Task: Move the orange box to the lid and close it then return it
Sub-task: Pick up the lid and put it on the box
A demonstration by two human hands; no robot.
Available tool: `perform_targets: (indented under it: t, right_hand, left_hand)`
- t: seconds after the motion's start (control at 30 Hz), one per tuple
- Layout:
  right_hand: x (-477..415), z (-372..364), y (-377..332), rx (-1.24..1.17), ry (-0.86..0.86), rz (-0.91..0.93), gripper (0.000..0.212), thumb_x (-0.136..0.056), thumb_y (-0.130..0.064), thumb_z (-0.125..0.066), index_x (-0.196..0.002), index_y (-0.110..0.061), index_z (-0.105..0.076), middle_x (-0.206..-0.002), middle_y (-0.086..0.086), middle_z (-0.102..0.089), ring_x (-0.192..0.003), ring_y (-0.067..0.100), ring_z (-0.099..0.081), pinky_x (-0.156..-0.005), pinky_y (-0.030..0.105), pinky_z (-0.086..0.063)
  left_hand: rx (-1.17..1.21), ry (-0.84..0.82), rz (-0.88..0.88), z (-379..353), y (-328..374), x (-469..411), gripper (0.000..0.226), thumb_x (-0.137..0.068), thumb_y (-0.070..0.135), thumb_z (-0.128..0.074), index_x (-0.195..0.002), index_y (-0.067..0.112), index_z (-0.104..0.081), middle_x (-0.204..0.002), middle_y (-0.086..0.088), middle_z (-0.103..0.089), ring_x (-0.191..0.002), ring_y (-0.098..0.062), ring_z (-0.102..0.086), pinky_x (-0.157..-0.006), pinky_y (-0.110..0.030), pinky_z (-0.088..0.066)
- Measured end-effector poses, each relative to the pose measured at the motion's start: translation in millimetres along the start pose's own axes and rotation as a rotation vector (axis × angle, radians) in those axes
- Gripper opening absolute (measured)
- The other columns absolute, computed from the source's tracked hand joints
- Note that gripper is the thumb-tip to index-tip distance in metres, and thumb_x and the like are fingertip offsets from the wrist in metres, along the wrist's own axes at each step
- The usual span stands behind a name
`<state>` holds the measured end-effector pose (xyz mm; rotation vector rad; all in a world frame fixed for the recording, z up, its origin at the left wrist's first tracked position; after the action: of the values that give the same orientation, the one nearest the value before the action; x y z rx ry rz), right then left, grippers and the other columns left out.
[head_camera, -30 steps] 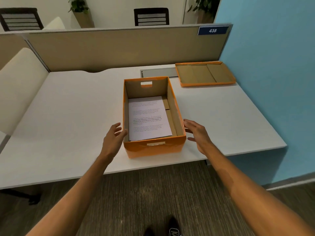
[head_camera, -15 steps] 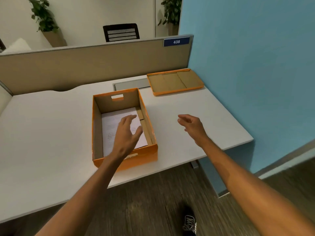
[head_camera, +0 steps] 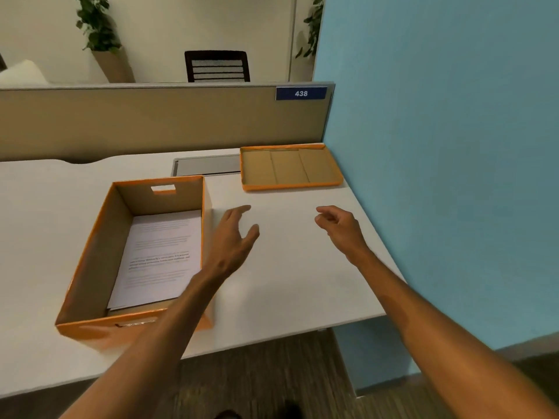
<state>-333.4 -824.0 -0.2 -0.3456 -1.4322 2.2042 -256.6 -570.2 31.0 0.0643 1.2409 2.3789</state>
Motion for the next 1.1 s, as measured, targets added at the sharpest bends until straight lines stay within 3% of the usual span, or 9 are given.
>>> perform_targets:
  t: [0.27,0.47,0.6,0.83,0.9,0.97,1.1]
  right_hand:
    - [-69,28,24,0.045,0.013,-0.012,0.034,-0.09,-0.024,-0.069,-0.123,-0.017,-0.066,-0.108,0.006,-0.069,-0.097,0.015,-0.063,-0.082,0.023,-0.048]
    - [-145,28,48,0.074,0.039,-0.071,0.034,-0.088,-0.028,-0.07,-0.121,-0.019,-0.066,-0.11,0.003,-0.067,-0.099,0.02,-0.066,-0.086,0.033,-0.052]
    - [-198,26,66,0.095,0.066,-0.12,0.033,-0.087,-0.028,-0.071,-0.118,-0.019,-0.067,-0.115,0.005,-0.068,-0.098,0.019,-0.065,-0.084,0.031,-0.05]
    - [-281,23,106,0.202,0.121,-0.24,0.053,-0.088,-0.025,-0.071,-0.136,-0.009,-0.053,-0.135,0.014,-0.057,-0.122,0.032,-0.056,-0.086,0.03,-0.042]
    - [-298,26,116,0.206,0.182,-0.297,0.056,-0.086,-0.022,-0.071,-0.137,-0.008,-0.051,-0.134,0.016,-0.058,-0.118,0.034,-0.058,-0.08,0.032,-0.043]
    - [-311,31,126,0.226,0.235,-0.35,0.056,-0.084,-0.021,-0.07,-0.135,-0.006,-0.051,-0.13,0.019,-0.06,-0.112,0.037,-0.061,-0.075,0.033,-0.042]
    - [-330,34,145,0.197,0.228,-0.458,0.067,-0.084,-0.024,-0.071,-0.143,-0.008,-0.044,-0.136,0.016,-0.056,-0.119,0.037,-0.057,-0.079,0.035,-0.044]
  left_hand:
    - [0.003,-0.034,0.067,-43,-4,-52,0.053,-0.095,0.023,-0.061,-0.143,0.009,-0.046,-0.149,-0.013,-0.043,-0.133,-0.028,-0.047,-0.108,-0.05,-0.043]
    - [0.016,-0.058,0.13,-70,-36,-120,0.057,-0.094,0.029,-0.062,-0.144,0.012,-0.043,-0.15,-0.012,-0.041,-0.133,-0.027,-0.046,-0.107,-0.051,-0.045]
    - [0.025,-0.065,0.18,-85,-62,-176,0.057,-0.093,0.031,-0.061,-0.144,0.013,-0.043,-0.149,-0.013,-0.042,-0.132,-0.029,-0.048,-0.105,-0.05,-0.046]
    - [0.024,-0.076,0.351,-105,-124,-254,0.061,-0.091,0.032,-0.065,-0.144,0.012,-0.041,-0.146,-0.014,-0.044,-0.129,-0.031,-0.048,-0.098,-0.039,-0.044]
    - [0.024,-0.084,0.408,-110,-142,-270,0.065,-0.09,0.032,-0.066,-0.145,0.011,-0.039,-0.148,-0.014,-0.041,-0.129,-0.031,-0.047,-0.094,-0.035,-0.042]
    - [0.037,-0.091,0.473,-115,-157,-283,0.073,-0.089,0.033,-0.068,-0.149,0.009,-0.033,-0.152,-0.015,-0.036,-0.134,-0.033,-0.044,-0.098,-0.038,-0.043]
    - [0.035,-0.098,0.601,-123,-175,-302,0.079,-0.09,0.033,-0.066,-0.153,0.006,-0.025,-0.156,-0.016,-0.032,-0.138,-0.035,-0.041,-0.105,-0.048,-0.042]
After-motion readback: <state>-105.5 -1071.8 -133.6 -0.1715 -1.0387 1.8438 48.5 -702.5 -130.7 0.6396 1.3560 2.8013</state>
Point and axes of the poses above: each hand's wrist, its own x-axis away from the middle knuckle, its own z-axis out of the back of the hand, y = z × x, the point moved 7 cm from there along -x, towards the middle knuckle
